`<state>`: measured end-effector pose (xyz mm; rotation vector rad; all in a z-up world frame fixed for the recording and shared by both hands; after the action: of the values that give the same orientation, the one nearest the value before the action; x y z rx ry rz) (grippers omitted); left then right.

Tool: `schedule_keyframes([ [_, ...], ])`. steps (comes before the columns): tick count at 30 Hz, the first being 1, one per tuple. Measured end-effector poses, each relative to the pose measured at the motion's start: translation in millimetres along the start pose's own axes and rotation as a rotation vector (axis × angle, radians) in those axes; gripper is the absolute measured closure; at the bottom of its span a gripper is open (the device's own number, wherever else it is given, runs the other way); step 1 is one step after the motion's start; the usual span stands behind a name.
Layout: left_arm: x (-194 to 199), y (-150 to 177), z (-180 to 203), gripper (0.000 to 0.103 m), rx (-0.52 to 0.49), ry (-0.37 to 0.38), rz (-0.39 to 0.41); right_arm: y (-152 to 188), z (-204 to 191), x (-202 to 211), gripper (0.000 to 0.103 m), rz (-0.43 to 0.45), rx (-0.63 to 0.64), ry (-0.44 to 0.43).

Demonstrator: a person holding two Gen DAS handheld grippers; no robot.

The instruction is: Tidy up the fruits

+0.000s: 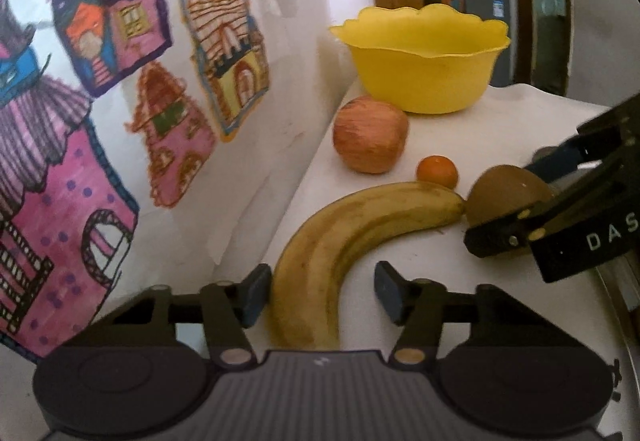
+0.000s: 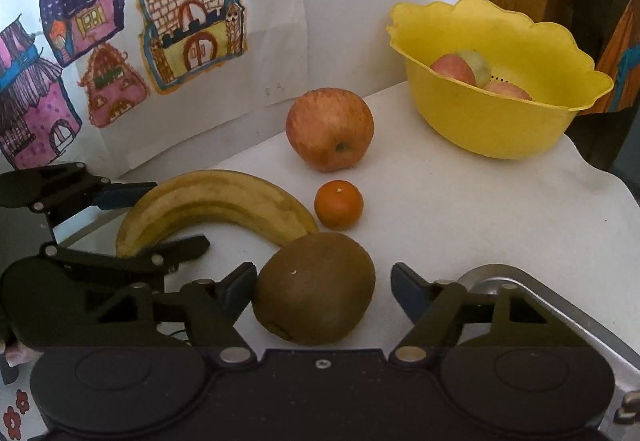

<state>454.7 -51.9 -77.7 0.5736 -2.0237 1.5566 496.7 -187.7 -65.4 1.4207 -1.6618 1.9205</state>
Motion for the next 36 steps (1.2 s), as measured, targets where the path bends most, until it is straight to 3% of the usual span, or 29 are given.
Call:
schedule_keyframes([
  [3,-0.8,-1.5,-2.3,0.056,0.013,-0.018,-0.013,-1.7,-2.0,-3.5,0.031,-0.017,0.011,0.011],
  [6,0.1,-1.3,-5.5,0.057,0.042,-0.012,-0.027,-0.5,-4.7,-4.4,0.037,-0.026,0.016,0.002],
  [12,11.8,5.5,-1.7,0.064,0.043,-0.007,-0.049,2.9,-10.1,-1.9,0.038,-0.027,0.029,0.028],
  [22,56.1,36.8,-9.1,0.064,0.090,-0.016,-0.109,36.6,-50.9,25.6,0.038,-0.064,-0.016,-0.026],
  [27,84.5,60.7,-14.9,0.064,0.106,-0.010,-0.110,62.2,-84.5,45.7,0.038,-0.032,-0.022,-0.064],
  [36,127.0,95.2,-28.3,0.064,0.142,-0.010,-0.107,112.1,-121.3,87.0,0.038,0.042,-0.032,-0.048],
])
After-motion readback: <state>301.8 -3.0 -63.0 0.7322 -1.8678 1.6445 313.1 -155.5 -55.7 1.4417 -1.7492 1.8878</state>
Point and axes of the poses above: each gripper's, at about its wrist camera, not at the fingertips, and x roughly against the way its jaws point, z to its right, y to its underside, the point moved 5 cm from there along -x, roughly the way its jaws point, and after that the axes turned 4 degrees about -y, right-handed, at the moved point
